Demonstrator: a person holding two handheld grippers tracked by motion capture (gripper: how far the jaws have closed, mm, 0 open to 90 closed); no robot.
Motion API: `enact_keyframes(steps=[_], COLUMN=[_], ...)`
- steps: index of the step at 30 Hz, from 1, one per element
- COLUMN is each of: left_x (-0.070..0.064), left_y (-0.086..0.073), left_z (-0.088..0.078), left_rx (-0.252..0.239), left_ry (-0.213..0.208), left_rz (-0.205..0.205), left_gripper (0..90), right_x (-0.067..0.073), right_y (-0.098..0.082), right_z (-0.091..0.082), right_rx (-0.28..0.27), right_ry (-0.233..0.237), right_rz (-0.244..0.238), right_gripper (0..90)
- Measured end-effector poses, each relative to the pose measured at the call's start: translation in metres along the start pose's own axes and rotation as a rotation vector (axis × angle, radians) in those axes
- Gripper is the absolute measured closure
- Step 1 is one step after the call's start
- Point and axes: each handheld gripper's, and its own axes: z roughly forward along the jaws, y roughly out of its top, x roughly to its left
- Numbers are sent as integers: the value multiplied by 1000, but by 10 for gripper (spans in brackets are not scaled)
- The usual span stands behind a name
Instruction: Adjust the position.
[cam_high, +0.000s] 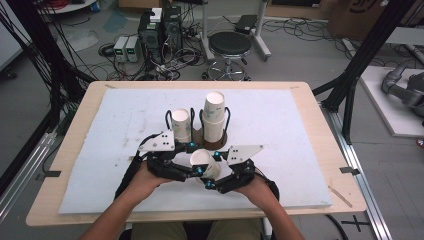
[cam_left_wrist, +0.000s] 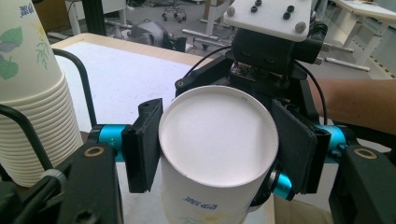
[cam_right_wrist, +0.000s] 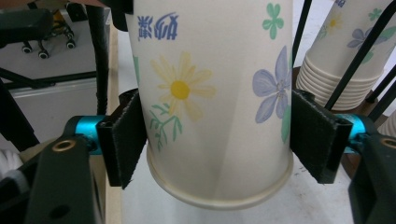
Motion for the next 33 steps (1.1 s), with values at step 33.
enact_keyframes(steps=[33], left_x=[7], left_y=[-3], left_z=[-16], left_rx=[128], left_ry=[-38], left_rz=[-23], left_gripper=[144], right_x=[-8], right_y=[21], right_z=[-13], right_rx=[242], right_ry=[34], right_rz=[-100], right_gripper=[320])
